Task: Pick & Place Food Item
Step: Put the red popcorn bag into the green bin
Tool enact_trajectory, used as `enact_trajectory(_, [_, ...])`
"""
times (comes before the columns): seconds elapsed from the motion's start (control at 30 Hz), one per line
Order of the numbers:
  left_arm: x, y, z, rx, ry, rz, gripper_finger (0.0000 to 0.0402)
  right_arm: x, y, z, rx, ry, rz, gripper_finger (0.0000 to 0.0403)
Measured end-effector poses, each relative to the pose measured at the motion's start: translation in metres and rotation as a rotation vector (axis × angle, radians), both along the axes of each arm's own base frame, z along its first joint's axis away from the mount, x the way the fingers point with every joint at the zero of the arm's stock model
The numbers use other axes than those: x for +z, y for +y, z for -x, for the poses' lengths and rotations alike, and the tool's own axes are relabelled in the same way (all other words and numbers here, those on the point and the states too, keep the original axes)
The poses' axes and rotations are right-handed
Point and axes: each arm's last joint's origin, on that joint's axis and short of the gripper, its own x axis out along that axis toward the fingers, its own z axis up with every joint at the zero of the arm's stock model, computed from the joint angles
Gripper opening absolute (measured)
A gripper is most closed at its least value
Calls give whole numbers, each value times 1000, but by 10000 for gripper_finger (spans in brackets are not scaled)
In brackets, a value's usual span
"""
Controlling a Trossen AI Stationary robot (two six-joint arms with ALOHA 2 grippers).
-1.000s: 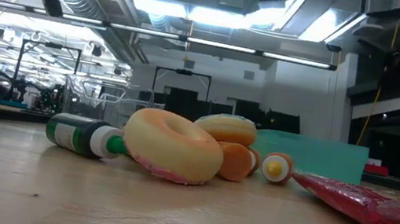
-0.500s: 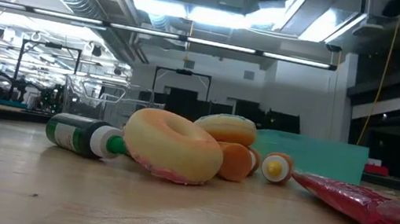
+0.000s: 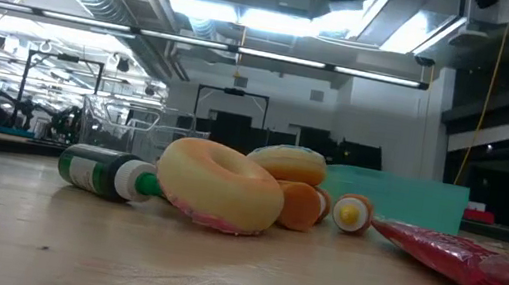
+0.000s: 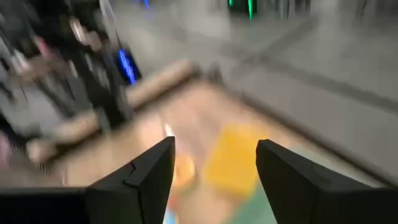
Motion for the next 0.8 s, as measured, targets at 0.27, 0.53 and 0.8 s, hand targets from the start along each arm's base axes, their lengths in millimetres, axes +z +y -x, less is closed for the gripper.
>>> enact_trajectory(0.27, [-33,-6,-39,-35,36,140,169,-58,19,-20,159,508,-307,223])
enact_trajectory(0.53, [-57,-13,-60,-63,-152,244,169,-126,51,-32,309,546,-507,223])
enact_trajectory(0.8, [-74,-17,-63,-38,-154,283,169,-189,66,-24,305,530,-669,223])
